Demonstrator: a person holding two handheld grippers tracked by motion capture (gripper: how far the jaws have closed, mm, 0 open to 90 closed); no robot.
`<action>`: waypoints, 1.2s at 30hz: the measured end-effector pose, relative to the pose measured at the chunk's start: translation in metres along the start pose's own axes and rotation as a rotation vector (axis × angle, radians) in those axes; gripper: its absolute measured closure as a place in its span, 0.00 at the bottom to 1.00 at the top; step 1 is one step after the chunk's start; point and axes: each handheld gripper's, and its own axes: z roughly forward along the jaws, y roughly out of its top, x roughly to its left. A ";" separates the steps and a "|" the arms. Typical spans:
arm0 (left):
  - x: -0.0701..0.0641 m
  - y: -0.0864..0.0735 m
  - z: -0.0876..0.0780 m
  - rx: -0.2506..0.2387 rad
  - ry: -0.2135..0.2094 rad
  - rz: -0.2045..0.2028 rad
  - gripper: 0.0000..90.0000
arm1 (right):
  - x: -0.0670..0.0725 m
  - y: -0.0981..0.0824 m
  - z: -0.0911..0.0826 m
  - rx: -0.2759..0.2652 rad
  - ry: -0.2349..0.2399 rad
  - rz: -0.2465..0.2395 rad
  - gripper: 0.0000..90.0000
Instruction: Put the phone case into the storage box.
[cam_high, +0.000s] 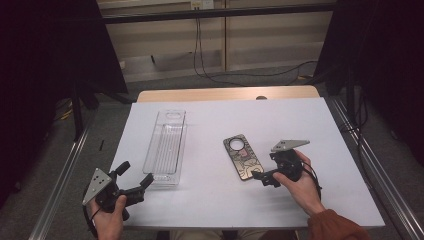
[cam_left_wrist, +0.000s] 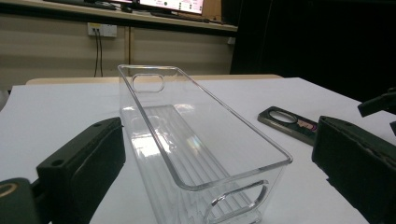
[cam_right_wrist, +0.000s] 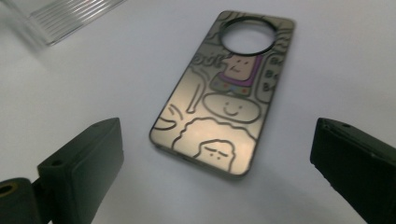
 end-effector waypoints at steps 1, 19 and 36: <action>0.000 0.000 0.000 0.001 -0.001 0.000 0.03 | 0.001 0.001 0.005 0.039 0.018 -0.006 0.03; 0.000 0.000 0.000 0.001 -0.001 0.001 0.03 | -0.005 0.041 0.044 0.207 0.001 0.008 0.06; 0.000 -0.001 -0.001 0.003 -0.004 0.000 0.03 | -0.007 0.073 0.078 0.354 -0.060 -0.006 0.07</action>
